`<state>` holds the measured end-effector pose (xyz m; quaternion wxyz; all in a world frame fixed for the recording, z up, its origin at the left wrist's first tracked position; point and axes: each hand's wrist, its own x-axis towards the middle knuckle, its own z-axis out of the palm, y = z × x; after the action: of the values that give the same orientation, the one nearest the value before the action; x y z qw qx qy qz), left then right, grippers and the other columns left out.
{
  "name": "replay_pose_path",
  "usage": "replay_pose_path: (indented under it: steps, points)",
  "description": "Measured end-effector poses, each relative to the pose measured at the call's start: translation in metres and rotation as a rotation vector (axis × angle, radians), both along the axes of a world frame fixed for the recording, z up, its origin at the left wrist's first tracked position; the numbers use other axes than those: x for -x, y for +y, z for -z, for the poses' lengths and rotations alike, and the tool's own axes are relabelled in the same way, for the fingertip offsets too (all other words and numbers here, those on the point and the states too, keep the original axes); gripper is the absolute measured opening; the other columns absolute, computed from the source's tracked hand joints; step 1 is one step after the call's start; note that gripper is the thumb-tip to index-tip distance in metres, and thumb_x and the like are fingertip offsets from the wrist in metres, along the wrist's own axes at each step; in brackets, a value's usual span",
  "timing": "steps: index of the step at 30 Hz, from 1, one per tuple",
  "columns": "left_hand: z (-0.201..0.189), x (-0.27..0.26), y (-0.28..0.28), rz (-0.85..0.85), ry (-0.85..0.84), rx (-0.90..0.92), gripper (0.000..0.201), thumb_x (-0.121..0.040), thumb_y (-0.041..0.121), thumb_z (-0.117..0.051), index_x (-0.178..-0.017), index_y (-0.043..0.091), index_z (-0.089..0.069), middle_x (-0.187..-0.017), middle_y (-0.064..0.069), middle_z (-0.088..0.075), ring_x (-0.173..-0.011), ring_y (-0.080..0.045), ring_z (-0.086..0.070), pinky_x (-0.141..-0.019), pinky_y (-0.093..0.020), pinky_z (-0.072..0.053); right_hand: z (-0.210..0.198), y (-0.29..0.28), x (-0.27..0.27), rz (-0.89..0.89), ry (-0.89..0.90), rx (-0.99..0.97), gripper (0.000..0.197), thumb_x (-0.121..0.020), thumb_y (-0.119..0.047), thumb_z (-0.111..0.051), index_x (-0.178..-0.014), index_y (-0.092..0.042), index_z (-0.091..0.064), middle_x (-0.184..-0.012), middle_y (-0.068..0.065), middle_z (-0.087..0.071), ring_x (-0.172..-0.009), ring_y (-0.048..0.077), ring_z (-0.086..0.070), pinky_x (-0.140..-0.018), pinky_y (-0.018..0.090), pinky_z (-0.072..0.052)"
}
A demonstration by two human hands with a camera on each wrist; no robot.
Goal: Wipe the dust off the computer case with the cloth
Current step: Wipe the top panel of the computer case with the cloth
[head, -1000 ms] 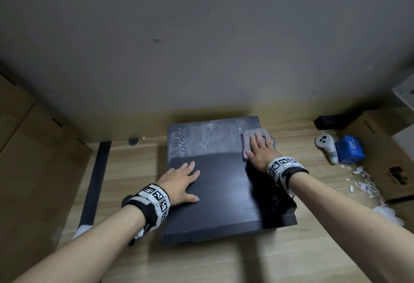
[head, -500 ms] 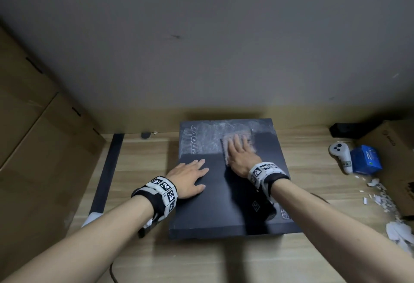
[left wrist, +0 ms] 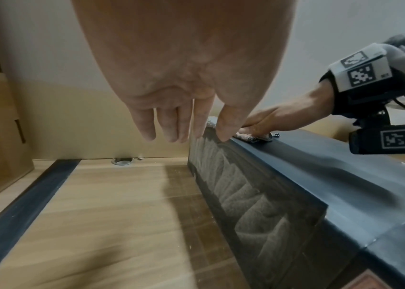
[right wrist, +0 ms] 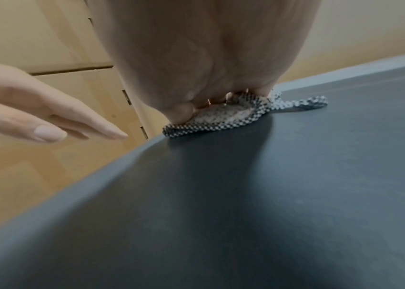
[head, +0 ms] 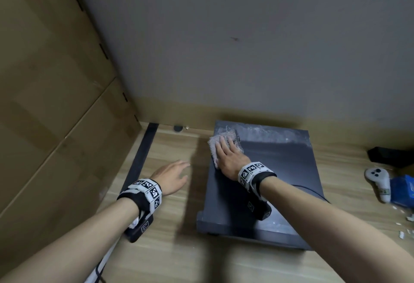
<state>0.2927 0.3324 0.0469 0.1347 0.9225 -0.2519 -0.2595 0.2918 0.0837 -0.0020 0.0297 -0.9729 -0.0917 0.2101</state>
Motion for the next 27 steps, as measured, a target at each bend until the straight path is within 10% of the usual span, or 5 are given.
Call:
replay_pose_path:
  steps: [4, 7, 12, 27]
  points:
    - [0.004, 0.000, -0.016, -0.048, 0.048, 0.018, 0.053, -0.095, 0.033, -0.046, -0.146, 0.020, -0.039, -0.150, 0.001, -0.041, -0.134, -0.019, -0.042, -0.109, -0.037, -0.037, -0.008, 0.004, 0.034, -0.116, -0.044, 0.004, 0.067, -0.103, -0.033, -0.029, -0.157, -0.007, 0.001, -0.165, 0.015, 0.007, -0.150, 0.036, 0.013, -0.124, 0.047, -0.001]
    - [0.011, 0.001, -0.031, -0.092, 0.110, 0.051, 0.048, -0.091, 0.033, -0.048, -0.138, 0.023, -0.048, -0.135, -0.002, -0.057, -0.121, -0.022, -0.055, -0.101, -0.038, -0.045, -0.019, 0.012, 0.071, -0.177, -0.048, -0.035, 0.064, -0.105, -0.033, -0.030, -0.157, -0.008, -0.004, -0.165, 0.012, 0.005, -0.151, 0.033, 0.011, -0.120, 0.039, 0.006]
    - [0.024, -0.001, -0.045, -0.126, 0.174, 0.065, 0.031, -0.088, 0.025, -0.047, -0.115, 0.025, -0.061, -0.101, -0.001, -0.067, -0.093, -0.026, -0.062, -0.082, -0.035, -0.051, -0.025, 0.020, 0.093, -0.128, 0.032, -0.080, 0.064, -0.103, -0.036, -0.029, -0.158, -0.011, -0.006, -0.166, 0.008, 0.004, -0.152, 0.029, 0.011, -0.123, 0.044, -0.018]
    - [0.024, -0.052, -0.052, -0.288, 0.219, 0.256, 0.048, -0.094, 0.025, -0.049, -0.141, 0.019, -0.044, -0.139, -0.003, -0.054, -0.123, -0.014, -0.054, -0.101, -0.029, -0.043, -0.020, 0.011, -0.063, 0.001, 0.103, 0.032, 0.072, -0.097, -0.048, -0.001, -0.156, -0.006, 0.003, -0.163, 0.011, 0.016, -0.149, 0.034, 0.021, -0.122, 0.050, 0.008]
